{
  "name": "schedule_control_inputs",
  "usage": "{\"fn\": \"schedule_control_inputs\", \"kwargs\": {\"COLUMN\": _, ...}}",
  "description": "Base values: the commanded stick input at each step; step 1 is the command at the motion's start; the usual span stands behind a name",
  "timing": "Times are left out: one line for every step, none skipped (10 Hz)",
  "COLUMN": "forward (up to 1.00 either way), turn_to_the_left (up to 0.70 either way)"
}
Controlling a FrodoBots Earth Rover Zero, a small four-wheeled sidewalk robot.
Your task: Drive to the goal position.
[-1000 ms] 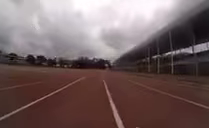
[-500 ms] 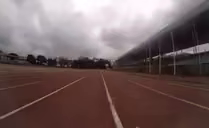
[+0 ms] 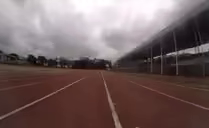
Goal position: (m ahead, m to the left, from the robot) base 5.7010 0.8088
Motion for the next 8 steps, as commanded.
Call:
{"fn": "schedule_control_inputs", "kwargs": {"forward": 0.70, "turn_to_the_left": 0.00}}
{"fn": "schedule_control_inputs", "kwargs": {"forward": 0.70, "turn_to_the_left": 0.00}}
{"fn": "schedule_control_inputs", "kwargs": {"forward": 0.70, "turn_to_the_left": 0.00}}
{"fn": "schedule_control_inputs", "kwargs": {"forward": 0.70, "turn_to_the_left": 0.00}}
{"fn": "schedule_control_inputs", "kwargs": {"forward": 0.70, "turn_to_the_left": 0.00}}
{"fn": "schedule_control_inputs", "kwargs": {"forward": 0.70, "turn_to_the_left": 0.00}}
{"fn": "schedule_control_inputs", "kwargs": {"forward": 0.70, "turn_to_the_left": 0.00}}
{"fn": "schedule_control_inputs", "kwargs": {"forward": 0.70, "turn_to_the_left": 0.00}}
